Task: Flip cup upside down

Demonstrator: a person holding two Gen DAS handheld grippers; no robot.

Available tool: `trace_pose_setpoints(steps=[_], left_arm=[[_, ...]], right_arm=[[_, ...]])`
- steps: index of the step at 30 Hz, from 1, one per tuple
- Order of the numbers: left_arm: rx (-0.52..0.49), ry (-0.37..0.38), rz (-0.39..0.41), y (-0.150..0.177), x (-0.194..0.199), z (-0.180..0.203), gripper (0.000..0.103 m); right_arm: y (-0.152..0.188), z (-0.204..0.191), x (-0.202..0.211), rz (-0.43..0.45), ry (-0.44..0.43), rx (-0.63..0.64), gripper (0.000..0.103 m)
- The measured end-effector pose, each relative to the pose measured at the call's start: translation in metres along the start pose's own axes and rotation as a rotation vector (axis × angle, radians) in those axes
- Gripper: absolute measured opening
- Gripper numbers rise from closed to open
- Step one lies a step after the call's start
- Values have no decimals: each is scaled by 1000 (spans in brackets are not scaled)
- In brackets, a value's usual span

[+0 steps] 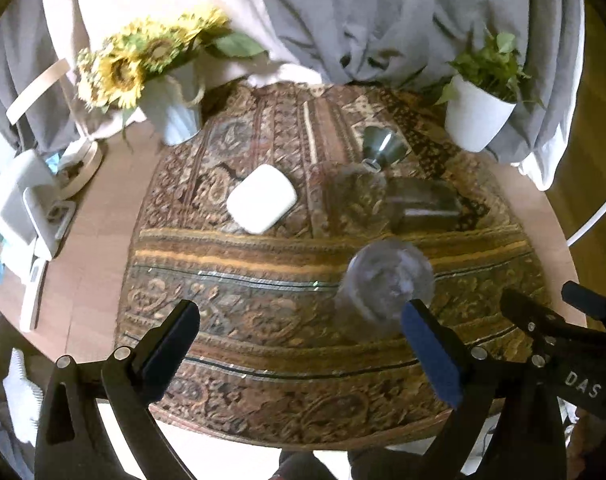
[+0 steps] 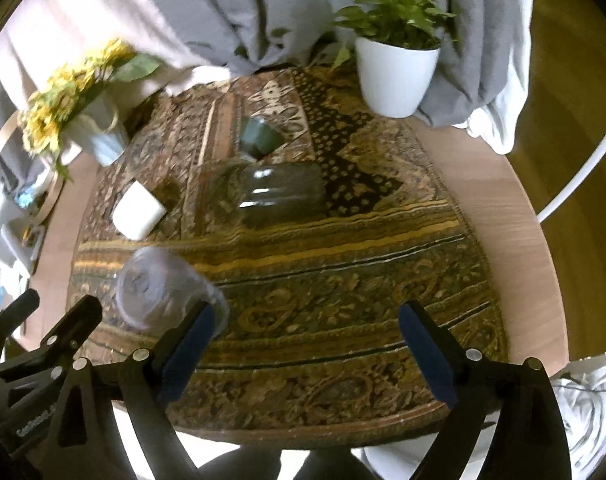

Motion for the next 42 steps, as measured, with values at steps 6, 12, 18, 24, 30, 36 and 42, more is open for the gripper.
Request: trace_pose_setpoints(steps=[6, 12, 18, 24, 30, 36, 42], left_arm=[[-18, -29, -13, 9, -3, -16, 103], [-29, -22, -27, 11, -6, -24, 103], [-40, -18, -38, 12, -10, -28, 103], [-45, -13, -27, 11, -11, -33, 103], [-45, -2, -30, 10, -14, -36, 103], [-46, -2, -30, 10, -15, -36, 103], [-51, 0, -31, 10, -16, -35, 103]], right_arm=[[12, -17, -4, -30, -17, 10, 93], [18, -29, -5, -31, -11, 15, 93], [24, -33, -8, -37, -10, -5, 93], [26, -37, -8, -33, 1, -6, 93], [26, -41, -7, -32, 10, 0, 93], [27, -44, -8, -34, 16, -2, 93], [27, -44, -8, -33, 18, 1, 93]])
Point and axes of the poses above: each gripper's, at about its wrist camera, not at the fingertips, and x roughly against the way its jaws point, z to its right, y to its underside, the point moved 6 cm from there along -x, roughly the way its jaws point, and after that the axes turned 12 degrees about -y, right-handed, at the moved point
